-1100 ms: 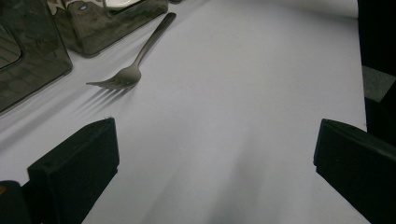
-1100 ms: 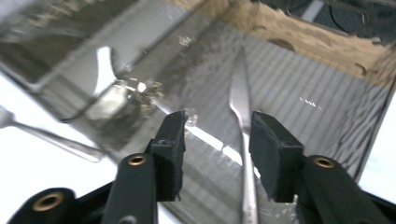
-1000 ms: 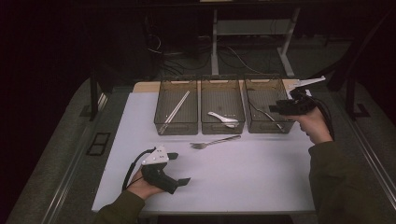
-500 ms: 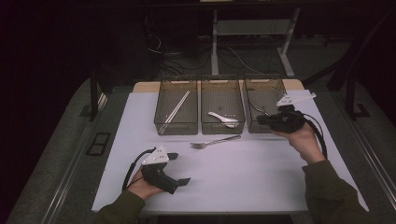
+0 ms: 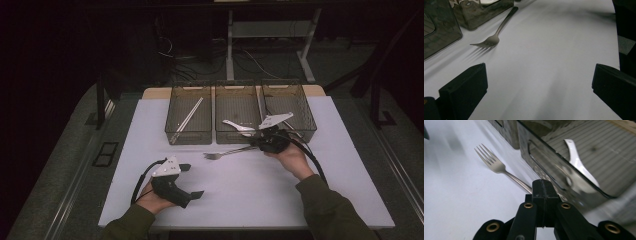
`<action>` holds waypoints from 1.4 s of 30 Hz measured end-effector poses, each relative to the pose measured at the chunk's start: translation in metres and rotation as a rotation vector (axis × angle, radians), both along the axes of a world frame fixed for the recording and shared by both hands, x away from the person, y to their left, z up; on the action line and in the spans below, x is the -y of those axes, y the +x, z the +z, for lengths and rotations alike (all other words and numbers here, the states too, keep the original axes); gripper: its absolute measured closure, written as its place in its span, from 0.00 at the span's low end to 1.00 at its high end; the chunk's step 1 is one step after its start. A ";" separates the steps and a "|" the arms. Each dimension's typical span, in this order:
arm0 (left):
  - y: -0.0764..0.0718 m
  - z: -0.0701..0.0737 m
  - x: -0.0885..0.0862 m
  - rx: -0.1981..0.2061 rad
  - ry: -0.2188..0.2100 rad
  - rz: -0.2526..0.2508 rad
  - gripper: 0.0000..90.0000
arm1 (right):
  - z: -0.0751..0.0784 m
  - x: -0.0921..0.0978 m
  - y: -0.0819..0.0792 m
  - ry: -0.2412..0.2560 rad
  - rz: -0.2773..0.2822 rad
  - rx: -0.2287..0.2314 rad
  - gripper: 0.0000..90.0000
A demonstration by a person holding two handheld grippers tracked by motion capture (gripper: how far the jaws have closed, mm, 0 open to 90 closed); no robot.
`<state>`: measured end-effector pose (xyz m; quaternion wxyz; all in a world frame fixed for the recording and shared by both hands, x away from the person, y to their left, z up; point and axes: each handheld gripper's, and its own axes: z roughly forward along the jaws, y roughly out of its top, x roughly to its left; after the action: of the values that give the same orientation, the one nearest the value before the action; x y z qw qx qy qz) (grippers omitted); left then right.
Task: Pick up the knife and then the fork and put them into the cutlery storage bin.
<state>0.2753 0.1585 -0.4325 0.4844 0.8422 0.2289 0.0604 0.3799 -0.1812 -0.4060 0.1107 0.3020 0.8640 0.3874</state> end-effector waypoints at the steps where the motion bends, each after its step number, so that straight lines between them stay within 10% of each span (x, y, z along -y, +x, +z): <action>1: 0.000 0.000 0.000 0.000 0.000 0.000 0.00 | -0.003 -0.005 0.001 -0.008 0.003 -0.002 1.00; 21: 0.000 0.000 0.000 -0.001 -0.001 -0.008 0.00 | -0.037 -0.045 0.024 -0.140 0.007 -0.009 1.00; 42: -0.001 0.000 0.001 -0.002 0.001 -0.013 0.00 | -0.030 -0.039 0.012 -0.203 0.127 -0.091 1.00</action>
<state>0.2744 0.1575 -0.4323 0.4841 0.8439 0.2242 0.0564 0.3921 -0.1422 -0.4361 0.0766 0.2513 0.9203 0.2899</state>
